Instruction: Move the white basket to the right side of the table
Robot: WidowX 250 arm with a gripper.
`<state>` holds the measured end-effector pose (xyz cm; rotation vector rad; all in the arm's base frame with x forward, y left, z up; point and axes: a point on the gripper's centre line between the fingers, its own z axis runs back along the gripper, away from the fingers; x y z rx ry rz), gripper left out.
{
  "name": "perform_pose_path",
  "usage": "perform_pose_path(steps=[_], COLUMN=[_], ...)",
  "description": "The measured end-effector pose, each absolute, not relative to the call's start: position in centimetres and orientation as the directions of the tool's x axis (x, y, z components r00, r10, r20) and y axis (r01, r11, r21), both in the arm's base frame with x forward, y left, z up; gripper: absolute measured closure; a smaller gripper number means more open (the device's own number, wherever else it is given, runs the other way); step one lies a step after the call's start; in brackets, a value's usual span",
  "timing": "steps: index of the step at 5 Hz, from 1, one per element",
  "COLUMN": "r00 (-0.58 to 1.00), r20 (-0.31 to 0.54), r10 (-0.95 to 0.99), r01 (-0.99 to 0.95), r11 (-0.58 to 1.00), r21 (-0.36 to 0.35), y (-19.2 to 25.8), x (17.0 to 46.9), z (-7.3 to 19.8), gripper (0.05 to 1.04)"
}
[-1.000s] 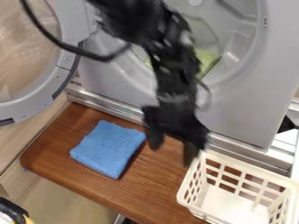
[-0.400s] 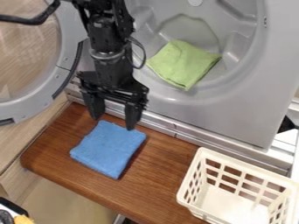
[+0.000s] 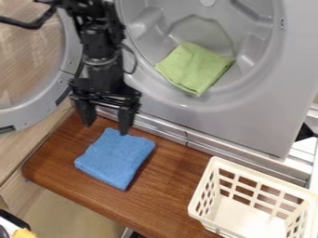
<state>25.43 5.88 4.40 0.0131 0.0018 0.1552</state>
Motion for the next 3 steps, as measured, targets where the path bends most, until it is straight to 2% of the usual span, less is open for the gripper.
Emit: perform_pose_path(steps=[2, 3], r00=[0.981, 0.980], r20=[0.019, 0.043], r10=[0.192, 0.194], r01=[-0.193, -0.198], r11=[0.977, 0.974], r21=[0.085, 0.107], y=[7.7, 8.1], x=[23.0, 21.2], z=[2.4, 2.5], gripper=[0.083, 0.083])
